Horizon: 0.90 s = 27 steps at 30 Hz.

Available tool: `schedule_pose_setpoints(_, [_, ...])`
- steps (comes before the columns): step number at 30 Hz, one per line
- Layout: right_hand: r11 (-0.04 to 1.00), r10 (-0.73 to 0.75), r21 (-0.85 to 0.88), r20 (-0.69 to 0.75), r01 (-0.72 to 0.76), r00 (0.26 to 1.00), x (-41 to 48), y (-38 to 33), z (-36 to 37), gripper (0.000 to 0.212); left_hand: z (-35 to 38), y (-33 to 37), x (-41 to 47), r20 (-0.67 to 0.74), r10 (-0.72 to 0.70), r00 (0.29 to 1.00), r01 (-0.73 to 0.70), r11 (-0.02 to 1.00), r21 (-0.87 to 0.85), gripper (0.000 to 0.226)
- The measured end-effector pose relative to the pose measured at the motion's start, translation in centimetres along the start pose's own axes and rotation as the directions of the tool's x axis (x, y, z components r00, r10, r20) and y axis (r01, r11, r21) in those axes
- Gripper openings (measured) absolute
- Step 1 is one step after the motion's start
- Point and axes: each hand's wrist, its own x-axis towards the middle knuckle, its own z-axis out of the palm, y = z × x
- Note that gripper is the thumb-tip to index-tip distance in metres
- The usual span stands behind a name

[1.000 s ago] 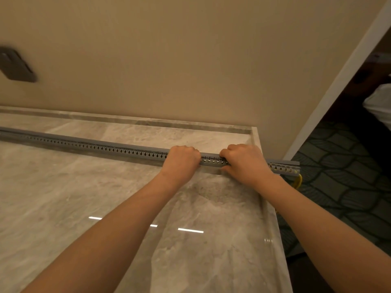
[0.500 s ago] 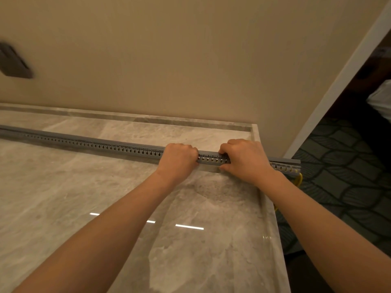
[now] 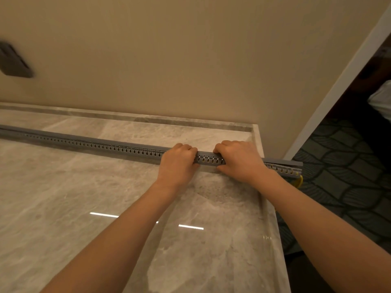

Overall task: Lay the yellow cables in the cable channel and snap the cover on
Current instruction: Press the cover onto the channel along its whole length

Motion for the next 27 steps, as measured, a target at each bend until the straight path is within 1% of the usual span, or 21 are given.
schedule_pose_setpoints(1, [1.000, 0.000, 0.004, 0.004, 0.000, 1.000, 0.0, 0.0, -0.1, 0.031, 0.1, 0.2, -0.5, -0.045, -0.074, 0.996, 0.067, 0.987, -0.148, 0.027])
schedule_pose_setpoints(2, [1.000, 0.003, 0.012, 0.009, -0.003, 1.000, 0.1, 0.0, -0.1, 0.032, 0.2, 0.6, -1.1, -0.090, -0.170, 0.981, 0.134, 0.940, -0.314, 0.035])
schedule_pose_setpoints(3, [1.000, 0.005, 0.021, 0.016, -0.006, 1.000, 0.1, 0.0, -0.2, 0.032, 0.2, 1.3, -1.8, -0.132, -0.280, 0.951, 0.189, 0.863, -0.468, 0.041])
schedule_pose_setpoints(4, [1.000, 0.006, 0.029, 0.023, -0.007, 1.000, 0.1, 0.0, -0.3, 0.033, 0.3, 2.0, -2.4, -0.148, -0.412, 0.899, 0.250, 0.761, -0.599, 0.042])
schedule_pose_setpoints(5, [0.999, 0.004, 0.034, 0.026, -0.005, 1.000, 0.1, 0.0, -0.3, 0.033, 0.4, 2.8, -3.0, -0.104, -0.552, 0.828, 0.327, 0.624, -0.710, 0.037])
schedule_pose_setpoints(6, [0.999, 0.002, 0.037, 0.028, -0.003, 1.000, 0.1, 0.1, -0.3, 0.033, 0.6, 3.6, -3.4, 0.018, -0.673, 0.739, 0.407, 0.426, -0.808, 0.030])
schedule_pose_setpoints(7, [0.999, 0.001, 0.041, 0.027, -0.002, 1.000, 0.1, 0.1, -0.3, 0.033, 0.9, 4.2, -3.5, 0.196, -0.737, 0.647, 0.459, 0.171, -0.872, 0.023])
schedule_pose_setpoints(8, [0.999, 0.001, 0.045, 0.027, -0.002, 1.000, 0.1, 0.1, -0.3, 0.034, 1.1, 4.7, -3.3, 0.394, -0.718, 0.574, 0.474, -0.101, -0.875, 0.017])
schedule_pose_setpoints(9, [0.999, -0.001, 0.050, 0.024, 0.000, 1.000, 0.1, 0.2, -0.4, 0.035, 1.2, 5.1, -3.1, 0.555, -0.629, 0.545, 0.456, -0.334, -0.825, 0.014])
schedule_pose_setpoints(10, [0.998, -0.004, 0.056, 0.020, 0.002, 1.000, 0.1, 0.2, -0.4, 0.037, 1.2, 5.3, -2.8, 0.641, -0.519, 0.565, 0.419, -0.489, -0.765, 0.014])
schedule_pose_setpoints(11, [0.998, -0.008, 0.065, 0.014, 0.007, 1.000, 0.1, 0.2, -0.5, 0.038, 1.2, 5.4, -2.4, 0.662, -0.438, 0.609, 0.394, -0.557, -0.731, 0.017])
schedule_pose_setpoints(13, [0.996, -0.014, 0.085, 0.002, 0.014, 1.000, 0.0, 0.3, -0.5, 0.038, 1.3, 5.6, -1.5, 0.652, -0.360, 0.667, 0.366, -0.604, -0.708, 0.023])
schedule_pose_setpoints(15, [0.995, -0.016, 0.102, -0.012, 0.017, 1.000, 0.0, 0.5, -0.5, 0.035, 1.6, 5.5, -0.9, 0.658, -0.350, 0.666, 0.348, -0.635, -0.690, 0.027])
schedule_pose_setpoints(17, [0.993, -0.016, 0.118, -0.020, 0.019, 1.000, 0.1, 0.7, -0.5, 0.033, 2.3, 5.5, -0.7, 0.656, -0.365, 0.660, 0.319, -0.655, -0.685, 0.031])
schedule_pose_setpoints(19, [0.992, -0.016, 0.128, -0.008, 0.017, 1.000, 0.3, 0.8, -0.5, 0.032, 2.9, 5.6, -0.8, 0.629, -0.399, 0.668, 0.283, -0.645, -0.710, 0.030])
schedule_pose_setpoints(21, [0.987, -0.010, 0.161, 0.033, 0.004, 0.999, 0.5, 1.0, -0.7, 0.031, 3.3, 5.8, -1.0, 0.589, -0.432, 0.683, 0.234, -0.634, -0.737, 0.026])
schedule_pose_setpoints(22, [0.976, 0.000, 0.219, 0.068, -0.015, 0.998, 0.6, 1.3, -0.8, 0.029, 3.5, 5.8, -1.0, 0.569, -0.439, 0.695, 0.212, -0.631, -0.746, 0.023])
schedule_pose_setpoints(23, [0.945, 0.015, 0.323, 0.109, -0.050, 0.994, 0.8, 1.6, -1.1, 0.027, 3.5, 5.8, -1.0, 0.551, -0.442, 0.708, 0.194, -0.628, -0.754, 0.022])
schedule_pose_setpoints(25, [0.814, 0.046, 0.559, 0.206, -0.156, 0.978, 1.3, 2.5, -1.5, 0.021, 3.6, 5.9, -0.9, 0.535, -0.447, 0.717, 0.185, -0.617, -0.765, 0.021])
schedule_pose_setpoints(26, [0.757, 0.054, 0.620, 0.254, -0.205, 0.966, 1.6, 2.9, -1.6, 0.022, 3.7, 5.9, -0.9, 0.533, -0.451, 0.716, 0.189, -0.610, -0.770, 0.022])
schedule_pose_setpoints(27, [0.730, 0.054, 0.640, 0.299, -0.242, 0.953, 1.8, 3.3, -1.5, 0.025, 3.7, 5.9, -1.0, 0.534, -0.454, 0.713, 0.194, -0.604, -0.773, 0.023])
